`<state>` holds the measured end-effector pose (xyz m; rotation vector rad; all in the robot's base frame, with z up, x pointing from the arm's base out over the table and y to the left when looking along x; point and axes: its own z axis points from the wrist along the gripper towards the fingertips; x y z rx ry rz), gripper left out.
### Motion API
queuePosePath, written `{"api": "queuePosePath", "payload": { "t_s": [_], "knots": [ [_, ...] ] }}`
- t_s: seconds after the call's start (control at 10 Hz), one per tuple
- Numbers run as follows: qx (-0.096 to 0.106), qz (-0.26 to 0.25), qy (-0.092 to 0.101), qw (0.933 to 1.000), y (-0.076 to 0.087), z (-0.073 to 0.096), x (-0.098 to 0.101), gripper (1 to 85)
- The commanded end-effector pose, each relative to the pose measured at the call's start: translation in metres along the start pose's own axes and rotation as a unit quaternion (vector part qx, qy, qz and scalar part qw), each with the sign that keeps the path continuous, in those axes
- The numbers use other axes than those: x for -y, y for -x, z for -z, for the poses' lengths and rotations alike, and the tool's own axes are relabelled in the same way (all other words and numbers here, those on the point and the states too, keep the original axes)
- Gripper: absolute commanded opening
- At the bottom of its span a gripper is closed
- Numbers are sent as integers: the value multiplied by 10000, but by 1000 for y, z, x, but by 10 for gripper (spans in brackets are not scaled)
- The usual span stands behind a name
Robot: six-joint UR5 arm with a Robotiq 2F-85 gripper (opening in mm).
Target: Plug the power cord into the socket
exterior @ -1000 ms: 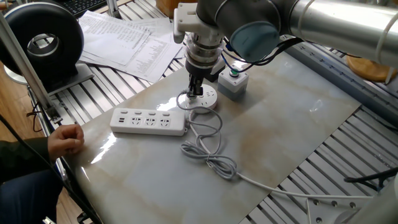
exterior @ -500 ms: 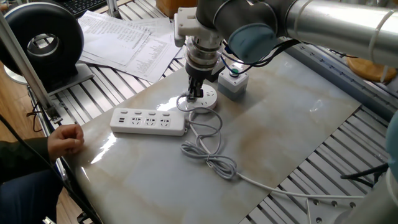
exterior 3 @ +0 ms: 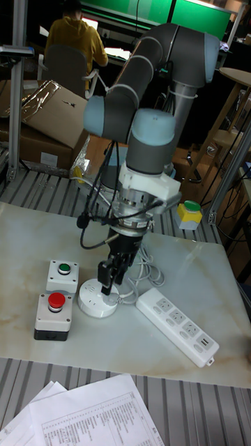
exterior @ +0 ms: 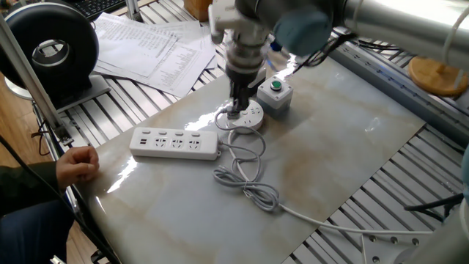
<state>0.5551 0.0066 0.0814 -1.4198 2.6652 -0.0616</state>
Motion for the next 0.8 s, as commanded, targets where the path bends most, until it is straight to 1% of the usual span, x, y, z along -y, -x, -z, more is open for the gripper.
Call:
{"api": "queuePosePath", "payload": {
  "t_s": [0.0,0.1,0.2,0.3,0.4,0.5,0.7],
  "knots": [
    [139,-751,241,9968,-5,49,-6,570],
    [442,-1636,357,9849,10,67,-14,27],
    [635,-2034,447,9760,18,82,-20,13],
    [702,-2158,341,9733,17,93,-14,13],
    [706,-2216,296,9721,15,97,-11,13],
    [725,-2262,176,9712,14,98,-5,13],
    [806,-2380,127,9678,21,98,0,13]
  ]
}}
